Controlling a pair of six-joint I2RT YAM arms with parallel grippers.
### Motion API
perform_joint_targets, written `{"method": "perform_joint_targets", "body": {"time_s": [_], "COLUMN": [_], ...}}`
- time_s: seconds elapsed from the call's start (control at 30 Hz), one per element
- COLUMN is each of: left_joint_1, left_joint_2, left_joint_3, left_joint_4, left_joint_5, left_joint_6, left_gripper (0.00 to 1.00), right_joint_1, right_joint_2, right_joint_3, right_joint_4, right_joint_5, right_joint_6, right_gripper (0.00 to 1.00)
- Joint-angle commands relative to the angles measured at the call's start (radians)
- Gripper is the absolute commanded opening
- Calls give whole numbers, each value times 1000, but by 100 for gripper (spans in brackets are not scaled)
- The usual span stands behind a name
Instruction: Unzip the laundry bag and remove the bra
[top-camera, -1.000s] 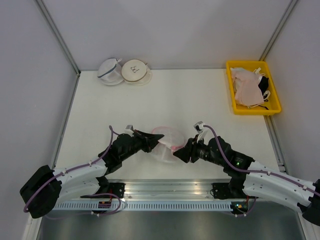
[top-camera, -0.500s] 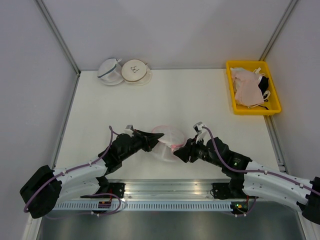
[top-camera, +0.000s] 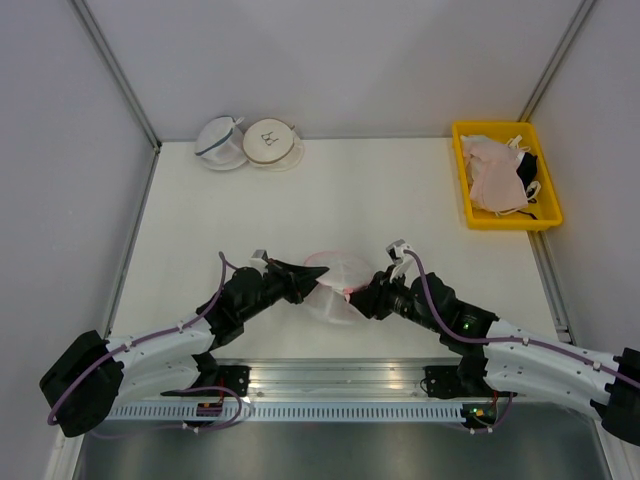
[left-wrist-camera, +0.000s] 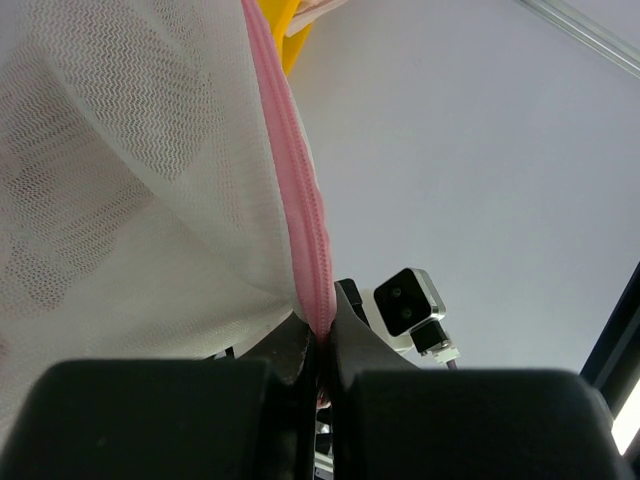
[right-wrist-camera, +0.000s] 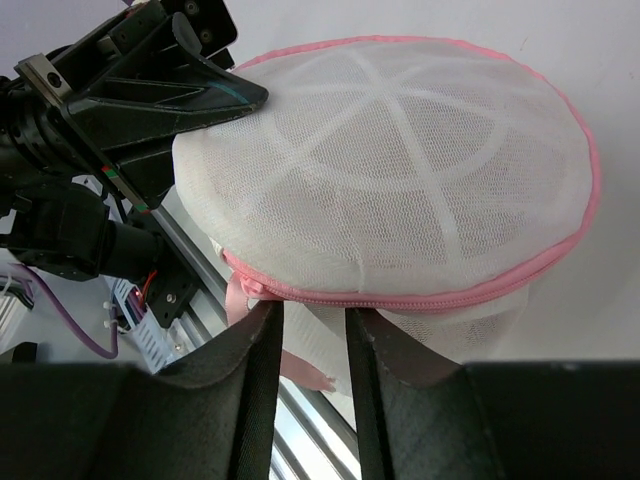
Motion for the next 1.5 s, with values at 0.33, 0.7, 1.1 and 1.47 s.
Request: {"method": "perform_joint_targets", "body": {"time_s": [0.33, 0.7, 1.1, 1.47], "left_joint_1": [3, 5, 5, 5], "left_joint_2": [-2, -3, 0, 7], "left_joint_3": [-44, -67, -70, -67], "left_joint_4": [41, 62, 67, 90], "left_joint_5": [10, -3, -2, 16], "left_joint_6": [-31, -42, -37, -37], "left_gripper": [2, 2, 2, 2], "right_joint_1": [8, 13, 16, 14], "right_joint_2": [-12, -35, -49, 51], "right_joint_3": [37, 37, 41, 37], "right_joint_4": [59, 2, -33, 91], "right_joint_5": [-11, -41, -87, -95], "right_joint_6": [-2, 4, -2, 4], "right_gripper": [25, 0, 43, 33]}}
